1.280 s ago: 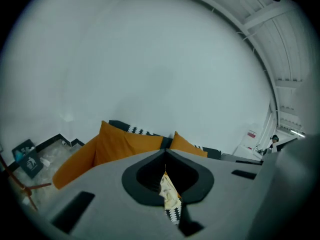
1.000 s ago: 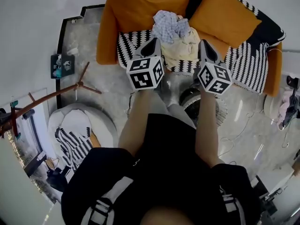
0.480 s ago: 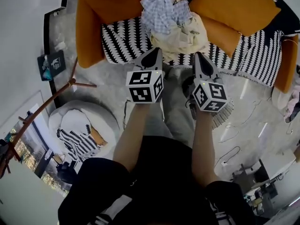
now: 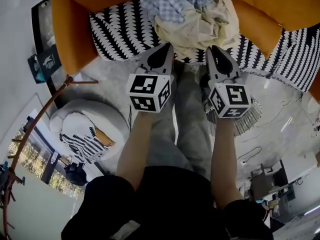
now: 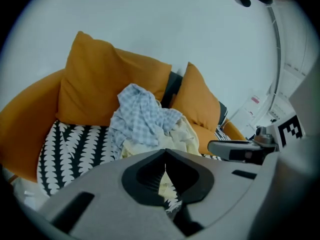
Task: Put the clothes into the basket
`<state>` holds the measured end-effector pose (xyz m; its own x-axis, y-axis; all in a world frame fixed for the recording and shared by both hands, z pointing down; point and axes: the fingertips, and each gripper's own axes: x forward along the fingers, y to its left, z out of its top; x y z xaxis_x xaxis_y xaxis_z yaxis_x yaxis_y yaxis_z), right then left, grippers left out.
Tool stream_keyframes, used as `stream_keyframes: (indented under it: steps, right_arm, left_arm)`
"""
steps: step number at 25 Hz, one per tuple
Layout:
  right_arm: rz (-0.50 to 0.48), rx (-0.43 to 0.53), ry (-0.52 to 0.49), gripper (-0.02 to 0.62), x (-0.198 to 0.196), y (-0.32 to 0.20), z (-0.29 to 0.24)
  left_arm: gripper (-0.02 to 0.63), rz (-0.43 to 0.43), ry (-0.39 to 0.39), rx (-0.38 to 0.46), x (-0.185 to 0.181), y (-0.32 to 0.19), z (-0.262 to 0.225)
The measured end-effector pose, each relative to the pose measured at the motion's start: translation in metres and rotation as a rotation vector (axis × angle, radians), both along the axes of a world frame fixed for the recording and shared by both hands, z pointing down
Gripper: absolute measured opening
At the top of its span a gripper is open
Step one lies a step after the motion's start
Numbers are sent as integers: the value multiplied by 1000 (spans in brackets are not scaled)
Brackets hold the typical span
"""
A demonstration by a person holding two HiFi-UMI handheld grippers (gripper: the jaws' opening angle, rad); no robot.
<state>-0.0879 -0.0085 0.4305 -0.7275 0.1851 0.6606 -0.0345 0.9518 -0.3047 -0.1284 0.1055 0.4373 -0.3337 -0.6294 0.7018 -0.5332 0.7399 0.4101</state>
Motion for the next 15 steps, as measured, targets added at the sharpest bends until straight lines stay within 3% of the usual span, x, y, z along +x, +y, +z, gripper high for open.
stream_keyframes:
  steps: [1,3,4,5,7,12,15]
  right_arm:
    - [-9,2,7,34,-2,-1,9]
    - [-14,10,39,162,-2,-5,28]
    - [-9,17,58,190,-3,-9,37]
    - [-2,26,75,216,-3,-14,45]
    - [17,55,102,237,-4,-26,58]
    - [112,157,173,290,-8,-70,87]
    - [115,178,228,302,-9,-89,106]
  left_arm:
    - [8,16,3,-1,1,-3,9]
    - [11,38,14,-20,2,-5,25]
    - [25,43,21,-29,2,-5,33]
    - [82,44,30,-37,0,-6,40]
    - [161,42,52,-62,-2,-5,55]
    - [228,11,71,-150,-11,2,87]
    - [247,13,118,-186,-10,3,105]
